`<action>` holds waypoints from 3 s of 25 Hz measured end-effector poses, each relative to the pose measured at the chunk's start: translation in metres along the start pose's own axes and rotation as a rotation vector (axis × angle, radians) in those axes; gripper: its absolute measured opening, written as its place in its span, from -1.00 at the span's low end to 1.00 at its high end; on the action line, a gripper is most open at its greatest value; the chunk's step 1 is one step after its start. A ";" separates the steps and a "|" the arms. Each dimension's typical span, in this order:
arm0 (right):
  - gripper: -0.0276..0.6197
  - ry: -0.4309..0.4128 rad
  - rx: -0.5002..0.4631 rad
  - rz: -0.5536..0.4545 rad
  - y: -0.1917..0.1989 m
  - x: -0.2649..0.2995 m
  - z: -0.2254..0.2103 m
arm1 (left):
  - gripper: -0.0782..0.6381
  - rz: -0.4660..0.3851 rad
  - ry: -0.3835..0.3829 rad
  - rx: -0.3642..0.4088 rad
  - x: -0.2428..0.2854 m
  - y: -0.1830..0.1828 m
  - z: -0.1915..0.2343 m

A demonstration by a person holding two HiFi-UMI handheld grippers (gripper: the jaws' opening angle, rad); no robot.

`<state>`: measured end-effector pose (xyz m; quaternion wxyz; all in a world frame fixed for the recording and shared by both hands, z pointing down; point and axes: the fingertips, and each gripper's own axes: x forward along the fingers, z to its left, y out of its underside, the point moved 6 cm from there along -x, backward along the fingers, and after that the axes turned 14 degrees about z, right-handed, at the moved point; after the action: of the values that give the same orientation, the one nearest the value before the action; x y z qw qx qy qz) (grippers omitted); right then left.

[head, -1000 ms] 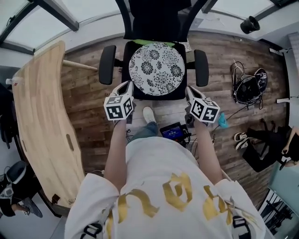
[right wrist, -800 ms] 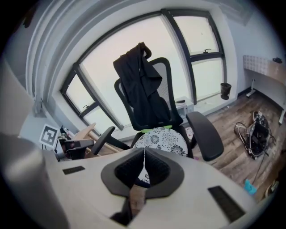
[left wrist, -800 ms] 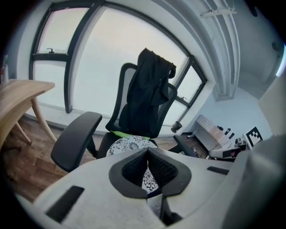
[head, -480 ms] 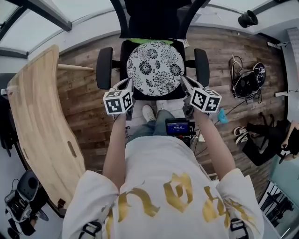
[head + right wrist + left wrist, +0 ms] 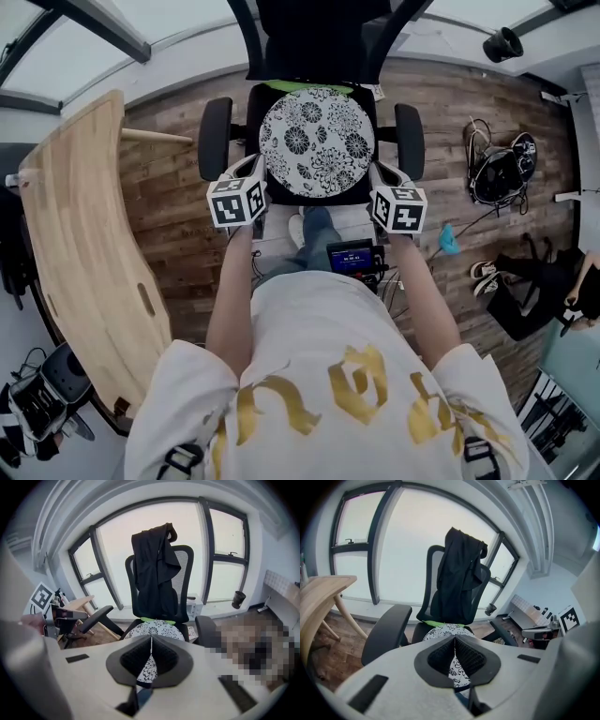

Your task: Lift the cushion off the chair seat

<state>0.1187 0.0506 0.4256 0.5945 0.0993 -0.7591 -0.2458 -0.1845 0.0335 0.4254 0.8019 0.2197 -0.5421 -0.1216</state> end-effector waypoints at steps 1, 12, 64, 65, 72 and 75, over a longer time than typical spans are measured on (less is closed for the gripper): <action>-0.88 0.002 -0.010 0.002 0.000 0.001 0.000 | -0.75 0.007 -0.005 0.006 0.002 0.001 0.001; -0.88 0.003 -0.027 0.024 -0.019 0.027 -0.009 | -0.75 0.103 -0.038 0.029 0.029 0.011 0.014; -0.55 0.169 -0.069 0.333 -0.017 0.256 -0.113 | -0.74 0.573 -0.216 -0.241 0.226 0.097 0.097; -0.54 0.175 -0.059 0.334 -0.016 0.261 -0.117 | -0.72 0.576 -0.219 -0.250 0.230 0.099 0.099; -0.42 0.178 -0.031 0.373 -0.013 0.290 -0.130 | -0.49 0.608 -0.237 -0.271 0.251 0.108 0.110; -0.36 0.187 -0.036 0.380 -0.014 0.302 -0.134 | -0.46 0.613 -0.238 -0.265 0.257 0.107 0.113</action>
<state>0.1616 -0.1296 0.6995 0.6996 -0.0339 -0.7013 -0.1323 -0.1953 -0.0092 0.7230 0.7540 -0.0747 -0.6519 0.0305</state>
